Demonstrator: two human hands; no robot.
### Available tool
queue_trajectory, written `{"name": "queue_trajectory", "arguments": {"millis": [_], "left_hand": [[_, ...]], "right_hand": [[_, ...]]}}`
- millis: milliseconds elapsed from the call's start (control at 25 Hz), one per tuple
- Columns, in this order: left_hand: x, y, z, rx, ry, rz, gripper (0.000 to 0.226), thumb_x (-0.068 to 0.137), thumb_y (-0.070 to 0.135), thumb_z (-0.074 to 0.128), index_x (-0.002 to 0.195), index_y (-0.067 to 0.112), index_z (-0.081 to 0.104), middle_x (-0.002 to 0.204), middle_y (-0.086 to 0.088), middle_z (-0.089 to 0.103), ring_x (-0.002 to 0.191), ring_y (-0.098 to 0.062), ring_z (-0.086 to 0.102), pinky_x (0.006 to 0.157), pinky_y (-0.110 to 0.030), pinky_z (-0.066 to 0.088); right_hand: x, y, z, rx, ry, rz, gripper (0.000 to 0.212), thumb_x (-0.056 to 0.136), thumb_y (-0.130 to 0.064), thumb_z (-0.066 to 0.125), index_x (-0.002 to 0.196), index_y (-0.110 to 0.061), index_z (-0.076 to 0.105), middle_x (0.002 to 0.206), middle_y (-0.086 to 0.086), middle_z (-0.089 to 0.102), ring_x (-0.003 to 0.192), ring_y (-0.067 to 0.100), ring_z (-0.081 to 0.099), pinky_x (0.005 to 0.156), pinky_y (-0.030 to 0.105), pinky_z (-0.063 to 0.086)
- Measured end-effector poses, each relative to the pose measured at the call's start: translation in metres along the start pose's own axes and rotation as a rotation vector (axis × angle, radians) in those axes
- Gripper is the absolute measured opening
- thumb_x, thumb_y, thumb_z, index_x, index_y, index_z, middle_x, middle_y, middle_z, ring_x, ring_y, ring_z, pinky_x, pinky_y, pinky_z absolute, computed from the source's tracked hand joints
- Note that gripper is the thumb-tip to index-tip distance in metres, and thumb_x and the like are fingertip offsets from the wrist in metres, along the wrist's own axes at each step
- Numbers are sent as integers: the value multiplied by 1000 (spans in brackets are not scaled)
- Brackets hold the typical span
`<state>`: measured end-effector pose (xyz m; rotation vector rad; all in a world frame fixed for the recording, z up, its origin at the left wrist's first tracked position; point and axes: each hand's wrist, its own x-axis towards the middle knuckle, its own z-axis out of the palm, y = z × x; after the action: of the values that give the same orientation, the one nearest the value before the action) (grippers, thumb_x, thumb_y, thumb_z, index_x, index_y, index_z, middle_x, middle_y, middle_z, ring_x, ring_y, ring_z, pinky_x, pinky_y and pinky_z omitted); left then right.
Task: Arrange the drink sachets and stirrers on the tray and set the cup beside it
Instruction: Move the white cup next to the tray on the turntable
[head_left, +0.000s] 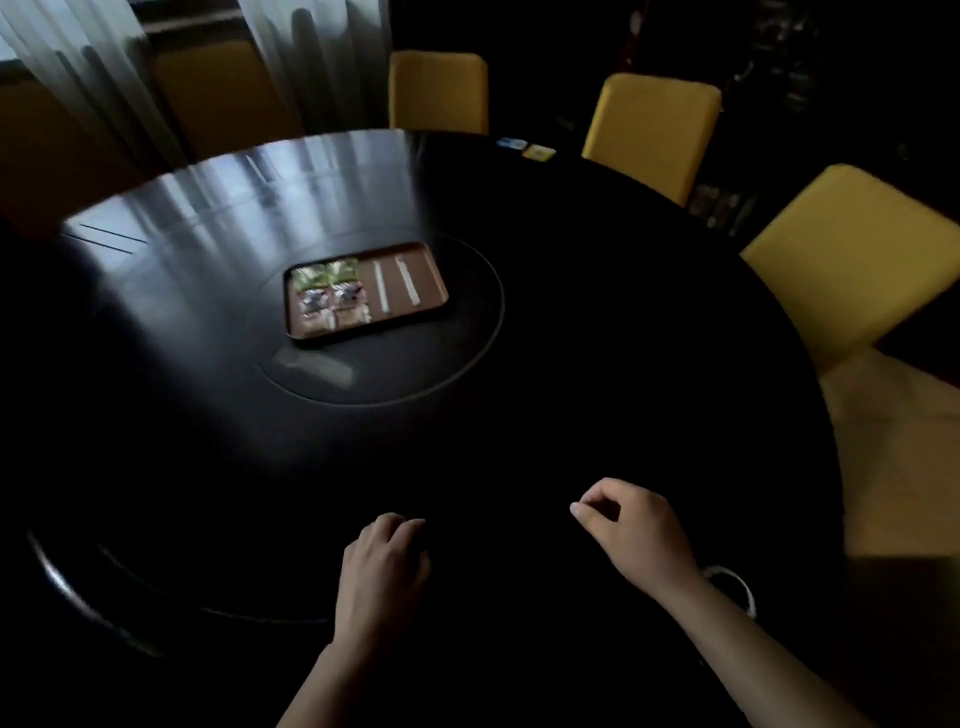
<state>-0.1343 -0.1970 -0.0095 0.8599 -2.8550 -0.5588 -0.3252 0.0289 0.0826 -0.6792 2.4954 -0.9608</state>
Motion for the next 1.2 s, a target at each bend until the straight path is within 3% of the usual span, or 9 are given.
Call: {"name": "queue_trajectory", "arguments": {"millis": [120,200,320,440,520,640,880,1080,1200], "left_hand": [[-14,2,9,113,-6,151,38,78,40,55,112,28,64,109,0,62,98,-25,60,82,-40,50],[-15,1,15,149,14,156,41,81,39,61,120,26,60,117,-5,60,108,-30,55,88,-44,47],[-17,-2,26,166,5,100,52,86,44,63,133,27,50,134,-8,48,125,-32,42,101,-50,36],[-21,-3,39,165,0,38,62,91,58,37,146,29,34,152,-10,31,143,-29,20,114,-53,12],[-25,-4,44,168,-2,23,67,90,61,21,150,32,24,157,-9,23,148,-26,8,116,-51,-1],[-26,-5,43,166,-13,20,68,89,62,17,150,33,21,159,-8,20,148,-25,5,116,-53,-2],[-25,-4,42,169,-40,-1,68,88,62,15,151,34,19,159,-6,18,148,-24,2,116,-53,-2],[-26,-4,42,171,-47,-4,70,87,63,13,151,34,18,160,-6,17,148,-23,1,117,-52,-3],[-26,-3,40,168,-44,1,70,88,63,14,150,34,20,159,-6,19,148,-24,3,117,-52,-2]], "right_hand": [[-67,50,-18,16,79,83,9,89,-26,65,82,-23,67,80,-9,68,78,5,63,68,21,49],[-98,82,-28,52,114,153,10,91,-23,64,81,-26,66,80,-9,68,77,4,64,64,15,49],[-132,115,-23,10,256,275,15,89,-23,66,76,-27,61,73,-8,65,66,6,61,54,19,44],[-154,131,-6,14,380,384,13,86,-27,69,85,-21,58,83,-6,59,77,14,60,56,24,40],[-161,137,2,34,361,449,26,86,-31,70,102,-17,54,99,-4,54,88,18,58,59,22,40],[-158,138,13,7,259,458,33,88,-35,67,111,-16,53,105,-2,50,90,15,55,60,18,38],[-138,148,24,-2,317,479,17,90,-32,64,93,-16,59,86,0,64,71,10,58,53,19,36],[-125,148,22,15,257,509,22,94,-30,59,95,-8,59,82,13,68,76,27,66,66,42,53],[-119,143,11,307,374,565,24,97,-23,54,81,-6,60,79,17,71,72,27,72,60,40,54]]}}
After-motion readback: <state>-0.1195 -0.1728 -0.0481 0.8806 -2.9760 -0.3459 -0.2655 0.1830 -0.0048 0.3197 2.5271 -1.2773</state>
